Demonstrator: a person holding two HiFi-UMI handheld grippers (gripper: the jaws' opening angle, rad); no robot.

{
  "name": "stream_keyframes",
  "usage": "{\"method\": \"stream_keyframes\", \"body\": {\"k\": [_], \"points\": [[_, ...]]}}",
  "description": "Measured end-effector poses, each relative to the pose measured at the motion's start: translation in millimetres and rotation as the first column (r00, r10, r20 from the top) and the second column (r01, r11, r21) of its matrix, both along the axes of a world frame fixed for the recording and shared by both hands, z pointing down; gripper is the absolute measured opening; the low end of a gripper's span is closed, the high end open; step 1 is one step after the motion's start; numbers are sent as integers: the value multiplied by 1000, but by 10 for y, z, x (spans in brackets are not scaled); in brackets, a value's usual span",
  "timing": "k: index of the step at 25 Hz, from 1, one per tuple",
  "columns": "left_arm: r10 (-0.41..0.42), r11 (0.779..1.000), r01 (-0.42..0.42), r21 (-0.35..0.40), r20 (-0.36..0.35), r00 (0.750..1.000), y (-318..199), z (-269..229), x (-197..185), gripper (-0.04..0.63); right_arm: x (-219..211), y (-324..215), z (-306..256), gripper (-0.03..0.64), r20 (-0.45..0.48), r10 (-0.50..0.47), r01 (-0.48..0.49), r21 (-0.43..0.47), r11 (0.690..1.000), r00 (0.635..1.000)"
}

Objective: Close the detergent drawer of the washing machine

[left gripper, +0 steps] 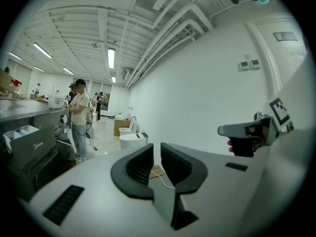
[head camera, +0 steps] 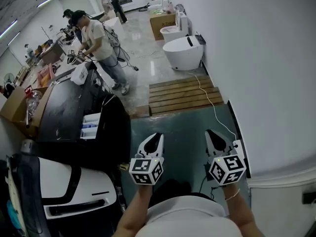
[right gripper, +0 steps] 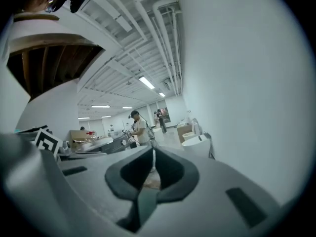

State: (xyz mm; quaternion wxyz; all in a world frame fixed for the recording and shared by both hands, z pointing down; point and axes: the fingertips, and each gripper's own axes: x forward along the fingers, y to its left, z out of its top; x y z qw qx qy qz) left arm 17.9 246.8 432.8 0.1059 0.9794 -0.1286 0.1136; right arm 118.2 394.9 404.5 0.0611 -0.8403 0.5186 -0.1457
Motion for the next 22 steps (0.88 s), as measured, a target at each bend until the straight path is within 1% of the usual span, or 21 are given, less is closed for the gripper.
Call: {"method": "stream_keyframes", "body": {"k": [2,4,7,10,13,16,22], "points": [[-12,1000,12,-7,8,1000,-40,35,17,55,43,-28,52,9,-23,11,-12,-44,999,1000],[-20,1000,20,-13,16,1000,-88,82,35,85,72,-70,103,29,-29,8,-10,-69,998,1000],[-26,999,26,-22,29,999,-188,148,101,95,152,-149,185,81,-11,6,-7,-93,996,1000],[-29,999,31,-35,45,999,-324,217,219,95,279,-259,277,101,6,0,0,-122,993,1000],[-32,998,35,-47,54,998,-498,293,396,95,472,-399,371,104,34,8,-3,-142,990,999],[-27,998,30,-54,61,998,-705,367,638,95,706,-590,435,106,40,16,-10,-160,987,999],[-21,997,26,-79,62,998,-1306,473,1117,112,1185,-1221,514,104,58,17,-6,-176,984,998]]}}
